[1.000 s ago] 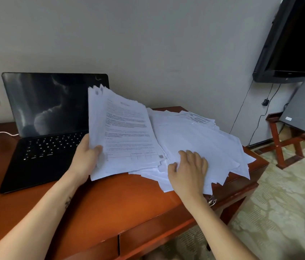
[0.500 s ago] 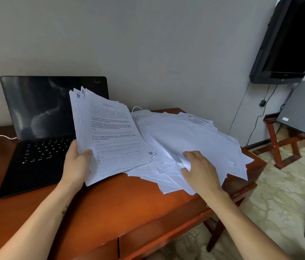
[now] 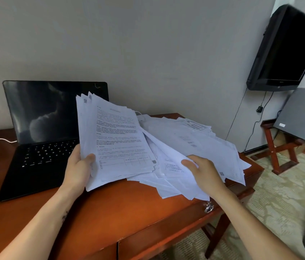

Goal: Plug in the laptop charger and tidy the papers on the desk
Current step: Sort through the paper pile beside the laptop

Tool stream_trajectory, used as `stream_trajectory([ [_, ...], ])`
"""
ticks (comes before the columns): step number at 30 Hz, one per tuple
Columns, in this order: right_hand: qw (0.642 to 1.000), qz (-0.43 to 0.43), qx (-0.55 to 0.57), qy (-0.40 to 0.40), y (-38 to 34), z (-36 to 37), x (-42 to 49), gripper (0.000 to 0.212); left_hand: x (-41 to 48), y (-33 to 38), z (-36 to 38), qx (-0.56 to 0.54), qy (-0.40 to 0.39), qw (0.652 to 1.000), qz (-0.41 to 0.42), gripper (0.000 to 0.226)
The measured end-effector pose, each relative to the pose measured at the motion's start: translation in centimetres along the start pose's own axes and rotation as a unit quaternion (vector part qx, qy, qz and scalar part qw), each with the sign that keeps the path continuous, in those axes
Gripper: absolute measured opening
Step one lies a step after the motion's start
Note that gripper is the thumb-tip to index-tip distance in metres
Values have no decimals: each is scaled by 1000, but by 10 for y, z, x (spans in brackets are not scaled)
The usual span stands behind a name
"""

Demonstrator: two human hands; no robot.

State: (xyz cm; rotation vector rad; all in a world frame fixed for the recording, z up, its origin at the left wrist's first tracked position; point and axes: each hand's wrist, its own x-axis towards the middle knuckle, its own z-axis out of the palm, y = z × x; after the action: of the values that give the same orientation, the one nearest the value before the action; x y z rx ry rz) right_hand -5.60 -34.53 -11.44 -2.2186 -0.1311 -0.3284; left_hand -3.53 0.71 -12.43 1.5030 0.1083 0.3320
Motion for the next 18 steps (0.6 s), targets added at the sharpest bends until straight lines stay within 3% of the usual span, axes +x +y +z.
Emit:
stream_trajectory([
  [4,997,21,41,60,4,0,3,26,-2,4,-3,-4,54,998,45,39],
  [10,954,83,248,144,-14,0,0,19,-4,10,-2,-40,65,995,61,41],
  [15,894,114,420,105,-42,-1,11,24,-8,6,8,-50,-17,999,-6,37],
  [18,834,102,542,23,-65,-4,22,31,-10,2,12,-30,-68,997,-33,37],
])
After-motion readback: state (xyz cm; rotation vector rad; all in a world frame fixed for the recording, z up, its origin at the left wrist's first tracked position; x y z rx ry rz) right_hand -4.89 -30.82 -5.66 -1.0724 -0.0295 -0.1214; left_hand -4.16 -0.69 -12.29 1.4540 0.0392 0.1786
